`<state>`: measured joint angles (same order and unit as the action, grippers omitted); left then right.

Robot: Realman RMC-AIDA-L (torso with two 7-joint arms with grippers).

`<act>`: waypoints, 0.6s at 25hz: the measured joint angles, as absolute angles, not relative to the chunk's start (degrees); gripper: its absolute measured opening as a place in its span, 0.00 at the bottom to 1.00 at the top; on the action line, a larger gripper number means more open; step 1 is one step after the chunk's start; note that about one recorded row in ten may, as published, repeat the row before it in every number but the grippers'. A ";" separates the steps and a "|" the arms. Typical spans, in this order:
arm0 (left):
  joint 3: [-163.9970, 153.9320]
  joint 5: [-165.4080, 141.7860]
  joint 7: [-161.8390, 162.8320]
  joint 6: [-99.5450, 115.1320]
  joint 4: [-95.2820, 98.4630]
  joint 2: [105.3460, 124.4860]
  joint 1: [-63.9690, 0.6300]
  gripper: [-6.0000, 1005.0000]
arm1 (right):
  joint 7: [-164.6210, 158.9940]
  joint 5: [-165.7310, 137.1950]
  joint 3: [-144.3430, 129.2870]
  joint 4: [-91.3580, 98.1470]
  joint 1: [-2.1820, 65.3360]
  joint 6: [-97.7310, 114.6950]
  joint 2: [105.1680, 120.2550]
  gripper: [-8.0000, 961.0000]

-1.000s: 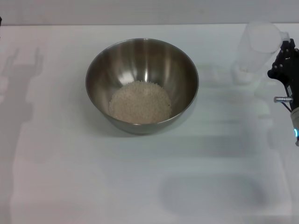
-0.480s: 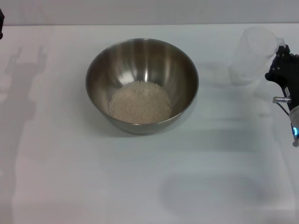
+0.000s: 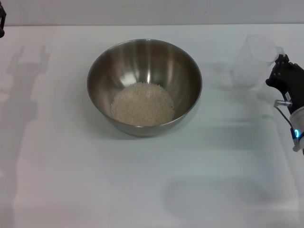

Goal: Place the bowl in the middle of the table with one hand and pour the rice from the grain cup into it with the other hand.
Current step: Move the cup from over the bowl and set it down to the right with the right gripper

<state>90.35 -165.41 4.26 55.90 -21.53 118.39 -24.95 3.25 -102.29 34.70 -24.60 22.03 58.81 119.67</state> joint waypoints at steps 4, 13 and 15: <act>90.35 -165.41 3.71 55.90 -21.53 118.39 -24.96 0.57 | 3.23 -102.09 34.66 -24.40 22.40 58.13 119.69 0.01; 90.35 -165.41 3.53 55.89 -21.24 118.39 -24.96 0.57 | 3.18 -101.93 34.72 -24.10 22.78 56.03 119.71 0.01; 90.34 -165.41 3.52 55.89 -21.09 118.39 -24.96 0.57 | 3.16 -101.78 34.72 -23.94 22.78 55.35 119.71 0.01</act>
